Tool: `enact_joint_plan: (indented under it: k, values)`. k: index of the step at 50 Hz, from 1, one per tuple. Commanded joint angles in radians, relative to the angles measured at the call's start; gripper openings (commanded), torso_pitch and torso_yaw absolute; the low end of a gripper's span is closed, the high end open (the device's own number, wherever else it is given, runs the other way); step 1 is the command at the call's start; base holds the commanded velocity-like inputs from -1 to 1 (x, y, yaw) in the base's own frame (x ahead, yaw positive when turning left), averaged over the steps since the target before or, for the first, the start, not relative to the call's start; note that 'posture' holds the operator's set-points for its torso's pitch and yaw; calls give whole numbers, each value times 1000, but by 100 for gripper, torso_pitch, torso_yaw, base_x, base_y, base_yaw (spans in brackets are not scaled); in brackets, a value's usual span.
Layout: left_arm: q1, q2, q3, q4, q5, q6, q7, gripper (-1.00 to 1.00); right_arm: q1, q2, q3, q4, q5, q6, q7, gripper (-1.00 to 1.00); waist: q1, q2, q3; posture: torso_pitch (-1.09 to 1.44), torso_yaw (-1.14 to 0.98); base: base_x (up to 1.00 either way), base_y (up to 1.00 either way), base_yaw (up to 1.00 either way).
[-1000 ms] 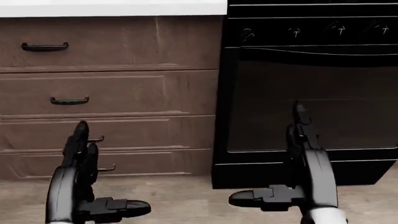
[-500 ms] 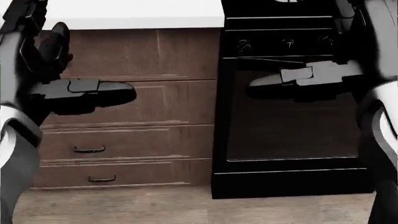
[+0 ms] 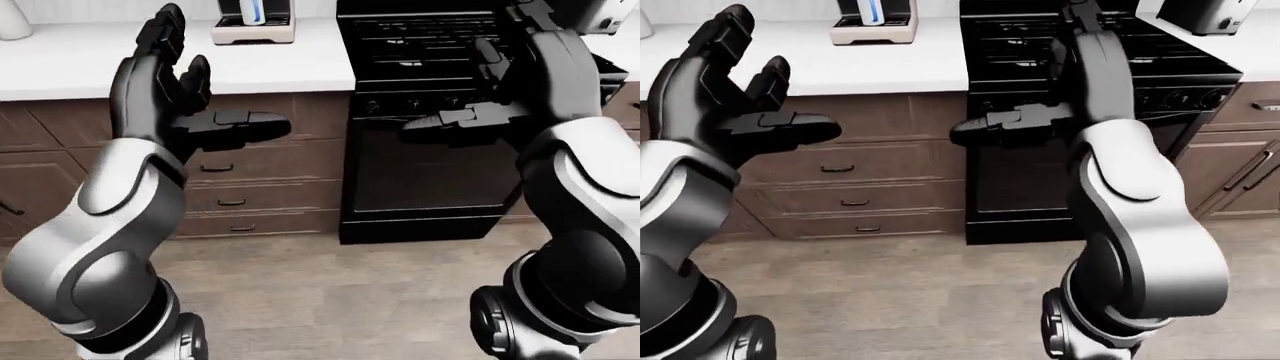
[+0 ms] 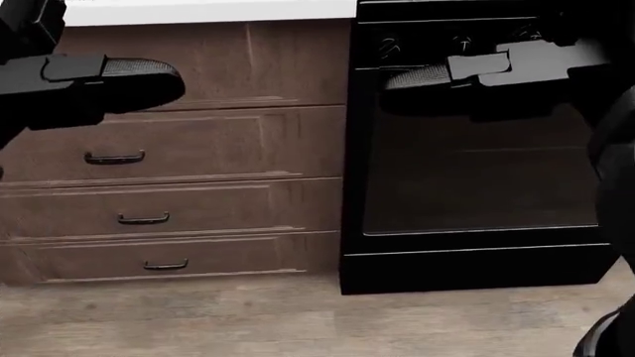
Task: Press the button on the coffee machine to serve coffee.
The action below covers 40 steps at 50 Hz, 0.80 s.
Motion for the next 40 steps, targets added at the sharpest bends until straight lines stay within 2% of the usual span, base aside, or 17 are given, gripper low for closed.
enact_joint_plan:
  k: [1, 5, 11, 14, 15, 18, 24, 29, 32, 36, 38, 39, 40]
  values:
    - [-20, 17, 3, -10, -35, -43, 18, 100, -30, -8, 1, 10, 7, -61, -8, 100, 0, 1, -23, 0, 0, 0, 0, 0]
    - [3, 33, -3, -15, -63, -62, 34, 100, -43, -11, -18, -1, 30, -51, -10, 100, 0, 3, -26, 0, 0, 0, 0, 0]
    - [16, 47, -7, -16, -89, -84, 55, 100, -37, -12, -16, -2, 52, -49, -25, 100, -1, 3, -26, 0, 0, 0, 0, 0]
    - [-23, 43, -26, 0, -97, -77, 80, 100, -44, -5, -34, -40, 73, -7, -33, 100, -1, 2, -27, 0, 0, 2, 0, 0]
    - [-32, 44, -24, 1, -102, -71, 88, 100, -74, -14, -32, -40, 80, 24, -34, 100, 0, 5, -50, 0, 0, 5, 0, 0]
    - [-44, 56, -2, -20, -141, -32, 114, 100, -164, -57, -37, -9, 91, 80, -24, 100, -1, 6, -44, 0, 0, 6, 0, 0]
    - [-91, 109, 29, -18, -226, 14, 175, 100, -235, -91, -54, 39, 97, 103, -13, 100, -5, 2, -36, 0, 0, 6, 0, 0]
    - [-143, 140, 17, 31, -250, -1, 205, 100, -247, -103, -65, 51, 102, 101, -15, 100, -6, 16, -27, 0, 0, 6, 0, 0]
    - [-128, 143, 7, 29, -257, -20, 212, 100, -228, -100, -60, 46, 105, 93, -19, 100, -8, 32, -20, 0, 0, 7, 0, 0]
    - [-103, 158, 8, 30, -254, -37, 213, 100, -192, -106, -53, 47, 113, 79, -10, 100, -5, 34, -24, 0, 0, 6, 0, 0]
    - [-96, 162, -4, 46, -234, -57, 199, 100, -193, -116, -51, 61, 113, 74, -6, 100, -2, 29, -25, 0, 0, 7, 0, 0]
    - [-102, 161, -4, 52, -229, -58, 198, 100, -201, -122, -50, 70, 111, 76, -5, 100, -1, 20, -28, 0, 0, 5, 0, 0]
    - [-128, 161, 2, 68, -232, -53, 209, 100, -228, -141, -72, 90, 113, 85, 4, 100, 1, 6, -32, 0, 0, 11, 0, 0]
